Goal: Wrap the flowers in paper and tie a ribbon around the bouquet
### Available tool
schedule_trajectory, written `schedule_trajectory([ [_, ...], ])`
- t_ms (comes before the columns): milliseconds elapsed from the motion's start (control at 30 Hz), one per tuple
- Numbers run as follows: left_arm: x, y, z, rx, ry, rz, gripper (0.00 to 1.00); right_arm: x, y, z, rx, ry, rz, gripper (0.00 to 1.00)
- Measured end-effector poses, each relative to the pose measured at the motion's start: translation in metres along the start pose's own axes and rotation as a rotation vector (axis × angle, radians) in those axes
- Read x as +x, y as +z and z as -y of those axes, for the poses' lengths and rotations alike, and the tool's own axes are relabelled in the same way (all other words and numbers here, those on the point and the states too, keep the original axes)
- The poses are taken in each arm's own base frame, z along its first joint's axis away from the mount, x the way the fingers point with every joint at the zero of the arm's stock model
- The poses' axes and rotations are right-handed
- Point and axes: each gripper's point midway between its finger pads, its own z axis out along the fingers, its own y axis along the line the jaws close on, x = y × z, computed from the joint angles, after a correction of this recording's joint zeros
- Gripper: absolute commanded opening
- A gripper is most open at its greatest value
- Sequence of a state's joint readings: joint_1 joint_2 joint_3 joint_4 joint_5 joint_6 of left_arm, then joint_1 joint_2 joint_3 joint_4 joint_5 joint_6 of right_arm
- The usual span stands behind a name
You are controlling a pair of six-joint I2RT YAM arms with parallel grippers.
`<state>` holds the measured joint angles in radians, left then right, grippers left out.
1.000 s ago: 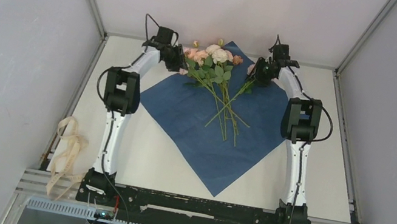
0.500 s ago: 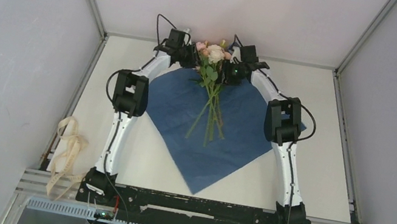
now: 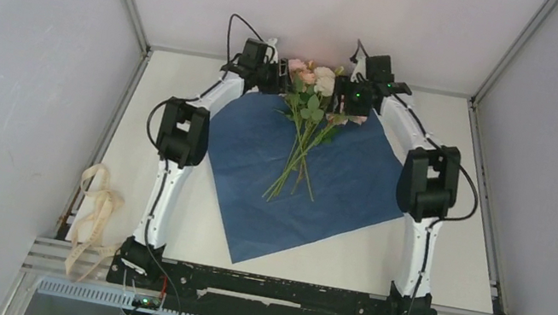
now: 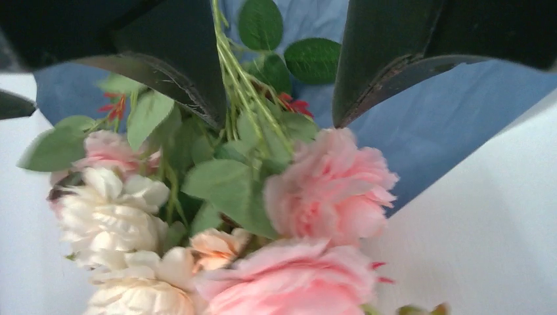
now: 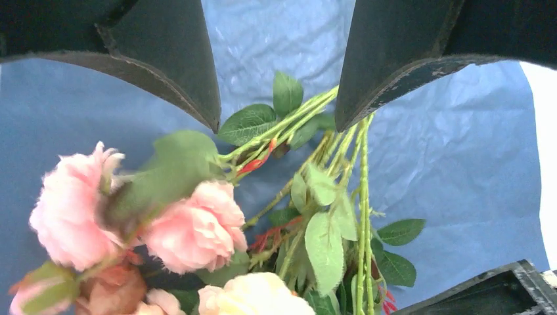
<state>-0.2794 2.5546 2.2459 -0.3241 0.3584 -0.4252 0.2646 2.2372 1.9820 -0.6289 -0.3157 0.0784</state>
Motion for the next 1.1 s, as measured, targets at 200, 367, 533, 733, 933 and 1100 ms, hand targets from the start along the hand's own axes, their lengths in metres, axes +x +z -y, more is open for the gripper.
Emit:
schedule_trajectory([
  [200,-0.023,-0.051,0.023,-0.013,0.132,0.028,0.64,-0.002,-0.03,0.009,0.02,0.032,0.03,0.7],
  [367,-0.021,-0.101,0.038,-0.015,0.24,0.022,0.38,0.014,-0.022,0.026,0.105,0.082,-0.019,0.45],
  [533,0.044,-0.145,0.031,-0.029,0.324,-0.099,0.28,0.075,-0.02,0.033,0.168,0.177,-0.1,0.24],
  [733,0.144,-0.145,0.029,-0.005,0.371,-0.317,0.22,0.14,-0.002,0.004,0.192,0.197,-0.215,0.18],
  [933,0.207,-0.147,0.045,0.064,0.395,-0.456,0.19,0.178,0.002,-0.053,0.135,0.14,-0.25,0.16],
  [1100,0.242,-0.151,0.059,0.121,0.38,-0.535,0.18,0.195,0.003,-0.087,0.073,0.159,-0.256,0.15],
])
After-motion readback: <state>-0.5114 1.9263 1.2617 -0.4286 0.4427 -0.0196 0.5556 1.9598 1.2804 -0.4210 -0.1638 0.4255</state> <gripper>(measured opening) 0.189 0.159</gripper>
